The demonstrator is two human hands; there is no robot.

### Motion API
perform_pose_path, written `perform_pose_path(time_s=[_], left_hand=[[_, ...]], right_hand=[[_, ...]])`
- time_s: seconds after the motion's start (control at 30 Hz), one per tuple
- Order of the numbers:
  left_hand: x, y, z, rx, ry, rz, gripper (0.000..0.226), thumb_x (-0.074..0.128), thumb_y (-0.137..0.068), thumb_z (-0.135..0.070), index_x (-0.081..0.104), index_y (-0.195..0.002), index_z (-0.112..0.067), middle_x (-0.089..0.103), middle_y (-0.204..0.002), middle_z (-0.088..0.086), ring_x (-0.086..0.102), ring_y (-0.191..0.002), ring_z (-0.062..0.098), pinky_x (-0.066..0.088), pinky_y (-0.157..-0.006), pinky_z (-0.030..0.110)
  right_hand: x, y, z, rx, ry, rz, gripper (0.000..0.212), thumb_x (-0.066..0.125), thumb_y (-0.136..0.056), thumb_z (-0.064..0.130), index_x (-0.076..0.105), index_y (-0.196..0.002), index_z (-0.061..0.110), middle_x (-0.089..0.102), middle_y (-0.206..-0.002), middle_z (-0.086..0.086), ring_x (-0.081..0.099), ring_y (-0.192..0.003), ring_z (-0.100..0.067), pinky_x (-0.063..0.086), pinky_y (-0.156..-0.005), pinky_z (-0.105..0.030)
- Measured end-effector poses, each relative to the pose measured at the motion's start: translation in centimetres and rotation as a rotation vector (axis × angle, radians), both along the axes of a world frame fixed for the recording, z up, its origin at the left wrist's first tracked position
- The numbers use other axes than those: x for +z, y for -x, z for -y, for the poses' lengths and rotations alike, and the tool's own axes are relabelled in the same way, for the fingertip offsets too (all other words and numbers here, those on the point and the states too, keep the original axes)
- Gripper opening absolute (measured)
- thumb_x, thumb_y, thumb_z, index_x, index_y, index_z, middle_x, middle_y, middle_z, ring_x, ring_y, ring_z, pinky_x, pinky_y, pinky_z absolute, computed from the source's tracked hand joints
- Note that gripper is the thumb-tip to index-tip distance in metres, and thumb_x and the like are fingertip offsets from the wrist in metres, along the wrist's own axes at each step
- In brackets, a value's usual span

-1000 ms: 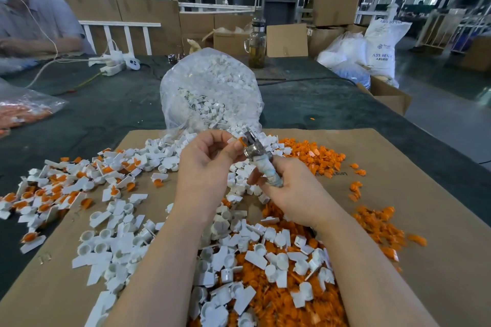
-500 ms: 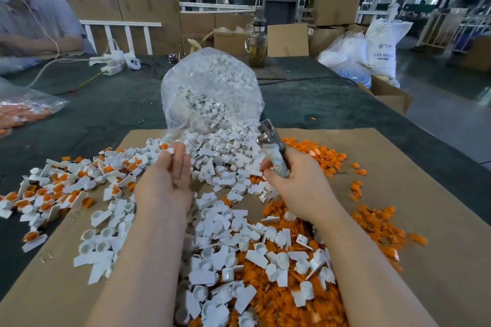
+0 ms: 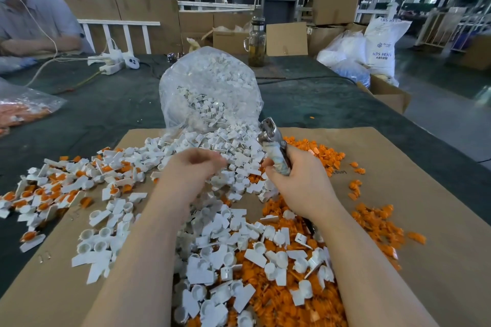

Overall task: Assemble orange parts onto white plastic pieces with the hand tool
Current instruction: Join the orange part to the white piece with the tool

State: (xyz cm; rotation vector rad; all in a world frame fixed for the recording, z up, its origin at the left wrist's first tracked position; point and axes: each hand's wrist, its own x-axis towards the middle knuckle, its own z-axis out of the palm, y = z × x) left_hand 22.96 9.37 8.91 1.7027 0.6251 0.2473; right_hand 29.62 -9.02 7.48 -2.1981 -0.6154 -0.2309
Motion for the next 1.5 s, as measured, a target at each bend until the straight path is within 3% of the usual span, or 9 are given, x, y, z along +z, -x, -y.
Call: perform_pose_path(time_s=[0.07, 0.23, 0.43, 0.53, 0.6, 0.8, 1.0, 1.17, 1.5], left_hand=[[-0.3, 0.0, 1.0, -0.191, -0.320, -0.138, 0.022, 0.080, -0.078, -0.042, 0.067, -0.085, -0.025, 0.070, -0.072, -0.008, 0.060, -0.056, 0.005, 0.050, -0.054, 0.022], [-0.6, -0.2, 1.4, -0.263, -0.846, -0.417, 0.028, 0.074, -0.076, -0.051, 0.057, -0.082, -0.029, 0.062, -0.081, -0.012, 0.055, -0.085, 0.011, 0.032, -0.103, 0.045], [-0.6, -0.1, 1.2, -0.294, -0.778, -0.314, 0.015, 0.075, -0.080, -0.037, 0.062, -0.076, -0.031, 0.063, -0.079, -0.015, 0.056, -0.083, 0.008, 0.040, -0.105, 0.046], [-0.6, -0.1, 1.2, -0.271, -0.502, -0.128, 0.012, 0.079, -0.080, -0.029, 0.067, -0.083, -0.029, 0.069, -0.076, -0.010, 0.065, -0.072, 0.007, 0.056, -0.077, 0.031], [-0.4, -0.1, 1.3, -0.267, -0.332, -0.008, 0.015, 0.081, -0.079, -0.022, 0.070, -0.086, -0.029, 0.072, -0.075, -0.008, 0.066, -0.063, 0.004, 0.051, -0.056, 0.016], [0.1, -0.1, 1.7, -0.302, -0.094, 0.168, 0.027, 0.081, -0.075, -0.002, 0.076, -0.088, -0.026, 0.076, -0.082, 0.000, 0.070, -0.071, 0.010, 0.058, -0.082, 0.032], [0.0, -0.5, 2.3, -0.291, -0.190, 0.141, 0.042, 0.083, -0.075, -0.011, 0.060, -0.104, -0.032, 0.076, -0.078, -0.013, 0.069, -0.066, -0.002, 0.046, -0.064, 0.018], [-0.3, -0.8, 2.4, -0.277, -0.254, 0.129, 0.044, 0.085, -0.072, -0.012, 0.056, -0.097, -0.032, 0.075, -0.077, -0.012, 0.069, -0.064, 0.003, 0.048, -0.061, 0.021], [-0.4, -0.4, 2.6, -0.359, -0.734, -0.305, 0.030, 0.085, -0.069, -0.044, 0.065, -0.080, -0.025, 0.066, -0.078, -0.007, 0.060, -0.076, 0.007, 0.043, -0.058, 0.024]], right_hand=[[0.0, 0.0, 0.0, 0.000, 0.011, 0.008, 0.011, 0.061, -0.090, 0.027, 0.064, -0.089, 0.017, 0.065, -0.076, 0.002, 0.059, -0.069, -0.015, 0.053, -0.066, -0.043], [-0.2, 0.0, -0.1, -0.001, 0.031, 0.029, 0.011, 0.062, -0.090, 0.027, 0.063, -0.086, 0.017, 0.062, -0.071, 0.003, 0.057, -0.064, -0.014, 0.051, -0.062, -0.042], [-0.4, -0.1, -0.3, -0.003, 0.056, 0.045, 0.011, 0.062, -0.090, 0.029, 0.062, -0.086, 0.019, 0.060, -0.069, 0.005, 0.055, -0.062, -0.012, 0.049, -0.057, -0.037], [-0.3, 0.0, -0.3, -0.001, 0.044, 0.041, 0.010, 0.062, -0.090, 0.028, 0.063, -0.087, 0.020, 0.061, -0.070, 0.007, 0.056, -0.064, -0.011, 0.050, -0.060, -0.038], [-0.2, 0.0, -0.3, 0.003, 0.031, 0.024, 0.008, 0.063, -0.090, 0.028, 0.063, -0.089, 0.020, 0.062, -0.074, 0.007, 0.057, -0.068, -0.010, 0.052, -0.063, -0.038], [0.1, 0.3, -0.4, 0.048, -0.044, -0.008, 0.011, 0.067, -0.089, 0.028, 0.066, -0.092, 0.018, 0.066, -0.081, 0.004, 0.061, -0.075, -0.013, 0.053, -0.071, -0.042], [0.3, 0.5, -0.5, 0.118, -0.053, -0.035, 0.018, 0.069, -0.087, 0.030, 0.069, -0.100, 0.017, 0.069, -0.090, 0.004, 0.063, -0.084, -0.012, 0.054, -0.078, -0.042], [0.1, 0.4, -0.6, 0.107, -0.001, 0.010, 0.012, 0.069, -0.087, 0.031, 0.063, -0.090, 0.022, 0.063, -0.081, 0.009, 0.059, -0.076, -0.008, 0.049, -0.066, -0.033], [-0.3, 0.1, -0.5, 0.020, 0.004, 0.055, 0.011, 0.064, -0.092, 0.033, 0.056, -0.090, 0.026, 0.053, -0.073, 0.014, 0.050, -0.067, -0.006, 0.035, -0.058, -0.020]])
